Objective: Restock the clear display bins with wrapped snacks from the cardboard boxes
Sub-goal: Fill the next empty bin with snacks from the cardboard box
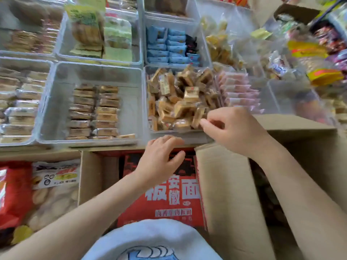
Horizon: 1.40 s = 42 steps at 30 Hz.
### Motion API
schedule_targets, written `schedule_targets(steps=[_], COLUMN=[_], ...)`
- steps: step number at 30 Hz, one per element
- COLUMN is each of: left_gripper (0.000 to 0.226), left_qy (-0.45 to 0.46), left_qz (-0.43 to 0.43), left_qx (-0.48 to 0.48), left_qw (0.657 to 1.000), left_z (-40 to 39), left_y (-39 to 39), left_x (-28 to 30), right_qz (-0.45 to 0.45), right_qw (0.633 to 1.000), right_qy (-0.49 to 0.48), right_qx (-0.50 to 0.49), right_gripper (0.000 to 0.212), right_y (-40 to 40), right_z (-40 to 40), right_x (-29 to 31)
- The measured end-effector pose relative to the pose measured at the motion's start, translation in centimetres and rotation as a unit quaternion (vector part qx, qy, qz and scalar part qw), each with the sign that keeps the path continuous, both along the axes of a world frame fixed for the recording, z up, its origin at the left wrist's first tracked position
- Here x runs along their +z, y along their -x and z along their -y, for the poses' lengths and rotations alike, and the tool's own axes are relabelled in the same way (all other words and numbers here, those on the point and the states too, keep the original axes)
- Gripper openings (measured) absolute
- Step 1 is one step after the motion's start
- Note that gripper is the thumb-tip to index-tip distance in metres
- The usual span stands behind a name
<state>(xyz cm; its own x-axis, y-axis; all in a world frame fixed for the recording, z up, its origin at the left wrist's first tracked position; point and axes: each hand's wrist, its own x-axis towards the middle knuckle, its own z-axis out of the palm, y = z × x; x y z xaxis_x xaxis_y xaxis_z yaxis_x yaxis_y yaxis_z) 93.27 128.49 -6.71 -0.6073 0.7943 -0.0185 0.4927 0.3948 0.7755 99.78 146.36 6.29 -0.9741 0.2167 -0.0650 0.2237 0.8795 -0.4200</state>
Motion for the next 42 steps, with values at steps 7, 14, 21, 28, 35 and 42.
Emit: schedule_targets(steps=[7, 14, 21, 28, 35, 42], left_gripper=[0.101, 0.096, 0.09, 0.09, 0.087, 0.043], left_qy=[-0.031, -0.136, -0.16, -0.152, -0.157, -0.082], left_qz=[0.21, 0.323, 0.334, 0.333, 0.345, 0.304], left_qx=[-0.007, 0.143, 0.194, 0.205, 0.171, 0.218], left_qw=[0.977, 0.925, 0.908, 0.908, 0.91, 0.924], left_z=[-7.7, -12.9, -13.1, -13.1, -12.8, -10.2], left_y=[-14.2, -18.8, -18.8, -18.5, -18.4, -14.1], left_x=[1.1, 0.0, 0.8, 0.8, 0.8, 0.6], right_qz=[0.023, 0.399, 0.496, 0.42, 0.428, 0.197], right_qw=[0.988, 0.91, 0.862, 0.856, 0.875, 0.775], right_qy=[0.104, 0.116, -0.002, -0.155, 0.222, 0.6], right_qx=[-0.115, 0.013, 0.109, 0.257, 0.026, 0.036], right_gripper=[0.048, 0.024, 0.055, 0.085, 0.082, 0.052], right_y=[-13.0, -15.4, -20.2, -22.1, -16.2, -12.9], right_z=[-9.0, -13.5, -12.7, -11.3, -16.6, -14.8], right_x=[-2.4, -10.4, -26.4, -29.4, -16.3, -1.8])
